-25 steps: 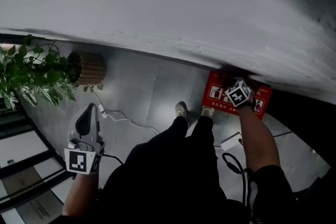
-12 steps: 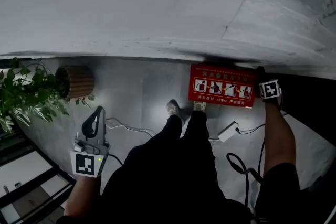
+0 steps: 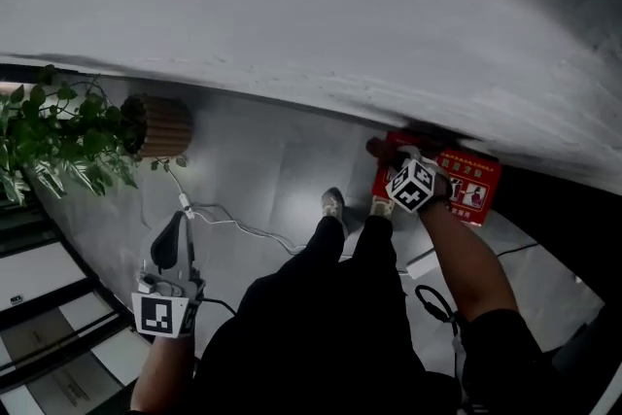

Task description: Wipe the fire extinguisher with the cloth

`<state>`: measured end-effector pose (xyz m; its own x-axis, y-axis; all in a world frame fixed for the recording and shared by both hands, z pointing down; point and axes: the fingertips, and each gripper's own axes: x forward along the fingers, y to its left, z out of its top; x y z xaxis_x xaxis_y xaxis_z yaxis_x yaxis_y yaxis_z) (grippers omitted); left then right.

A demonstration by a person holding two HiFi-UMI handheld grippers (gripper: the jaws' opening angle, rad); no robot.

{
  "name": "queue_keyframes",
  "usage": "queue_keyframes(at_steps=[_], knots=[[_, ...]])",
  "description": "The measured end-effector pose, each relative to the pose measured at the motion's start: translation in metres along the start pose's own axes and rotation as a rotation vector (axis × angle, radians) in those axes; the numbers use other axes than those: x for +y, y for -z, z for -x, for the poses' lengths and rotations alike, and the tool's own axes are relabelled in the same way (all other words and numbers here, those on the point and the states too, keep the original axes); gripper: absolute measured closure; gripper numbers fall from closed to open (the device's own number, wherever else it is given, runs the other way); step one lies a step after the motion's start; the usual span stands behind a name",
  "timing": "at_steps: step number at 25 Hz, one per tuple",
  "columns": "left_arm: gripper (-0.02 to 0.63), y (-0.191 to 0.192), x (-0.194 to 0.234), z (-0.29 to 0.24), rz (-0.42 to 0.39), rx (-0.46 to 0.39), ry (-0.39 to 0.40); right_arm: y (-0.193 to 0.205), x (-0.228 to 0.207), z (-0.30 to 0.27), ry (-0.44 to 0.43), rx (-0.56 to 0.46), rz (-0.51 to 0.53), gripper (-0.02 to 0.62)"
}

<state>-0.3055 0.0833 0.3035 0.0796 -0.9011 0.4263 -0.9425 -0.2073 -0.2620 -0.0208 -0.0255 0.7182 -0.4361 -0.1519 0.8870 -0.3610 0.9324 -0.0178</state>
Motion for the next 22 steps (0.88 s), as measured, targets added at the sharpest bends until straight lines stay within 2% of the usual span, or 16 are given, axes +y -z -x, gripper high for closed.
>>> queue_keyframes(at_steps=[2, 5, 8, 12, 18, 22], knots=[[0.606, 0.0, 0.009, 0.013, -0.02, 0.014, -0.035, -0.012, 0.014, -0.031, -0.061, 0.06, 0.011, 0.52], [0.606, 0.001, 0.022, 0.031, -0.033, 0.032, -0.076, -0.004, 0.02, -0.05, -0.107, 0.109, -0.055, 0.52], [0.606, 0.005, 0.025, 0.037, -0.047, 0.041, -0.08, 0.021, 0.006, -0.037, -0.06, 0.081, -0.09, 0.522], [0.606, 0.007, 0.03, 0.023, -0.036, 0.031, -0.05, 0.068, -0.018, -0.004, 0.02, 0.105, -0.16, 0.523], [0.606, -0.014, 0.036, -0.017, -0.037, -0.048, 0.015, 0.186, -0.051, 0.059, 0.154, 0.202, -0.42, 0.523], [0.606, -0.017, 0.034, -0.03, 0.057, -0.08, 0.038, 0.276, -0.055, 0.105, 0.216, 0.342, -0.692, 0.523]])
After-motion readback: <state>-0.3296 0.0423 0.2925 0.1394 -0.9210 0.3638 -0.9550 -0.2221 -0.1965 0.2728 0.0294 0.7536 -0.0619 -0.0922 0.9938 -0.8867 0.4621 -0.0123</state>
